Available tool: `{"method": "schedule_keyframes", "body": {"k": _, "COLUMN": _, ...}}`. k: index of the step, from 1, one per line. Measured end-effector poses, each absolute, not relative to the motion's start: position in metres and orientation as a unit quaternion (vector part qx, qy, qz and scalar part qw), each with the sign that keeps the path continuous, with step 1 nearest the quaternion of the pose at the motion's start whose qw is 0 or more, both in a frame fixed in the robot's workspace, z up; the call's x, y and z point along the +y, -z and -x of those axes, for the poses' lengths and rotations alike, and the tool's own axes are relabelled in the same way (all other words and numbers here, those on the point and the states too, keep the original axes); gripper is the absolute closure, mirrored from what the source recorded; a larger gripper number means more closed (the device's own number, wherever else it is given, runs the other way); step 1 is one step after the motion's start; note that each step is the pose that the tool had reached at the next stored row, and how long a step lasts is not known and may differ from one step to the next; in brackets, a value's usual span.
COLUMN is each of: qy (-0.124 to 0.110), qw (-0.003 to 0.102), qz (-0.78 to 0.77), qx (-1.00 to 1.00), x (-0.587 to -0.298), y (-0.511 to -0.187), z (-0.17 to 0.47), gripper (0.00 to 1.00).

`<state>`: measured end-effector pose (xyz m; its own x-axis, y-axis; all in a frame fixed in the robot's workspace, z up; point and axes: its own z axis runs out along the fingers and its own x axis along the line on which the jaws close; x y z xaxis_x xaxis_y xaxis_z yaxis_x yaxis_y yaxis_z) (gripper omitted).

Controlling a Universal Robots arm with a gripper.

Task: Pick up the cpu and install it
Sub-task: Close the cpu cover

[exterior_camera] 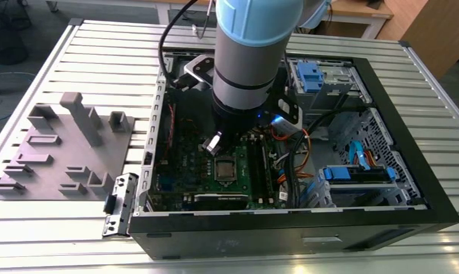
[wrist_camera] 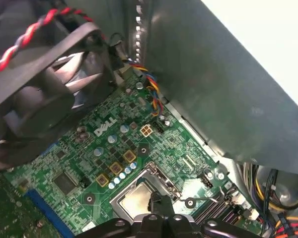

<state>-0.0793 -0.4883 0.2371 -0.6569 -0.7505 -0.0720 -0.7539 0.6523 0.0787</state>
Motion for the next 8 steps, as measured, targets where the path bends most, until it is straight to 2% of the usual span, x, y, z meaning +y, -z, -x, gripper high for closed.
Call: {"method": "schedule_keyframes", "body": {"k": 8, "qy": -0.051, "qw": 0.012, "qz": 0.477, "qx": 0.877, "x": -0.4883, "y": -0.2362, "z": 0.0794, "gripper": 0.89}}
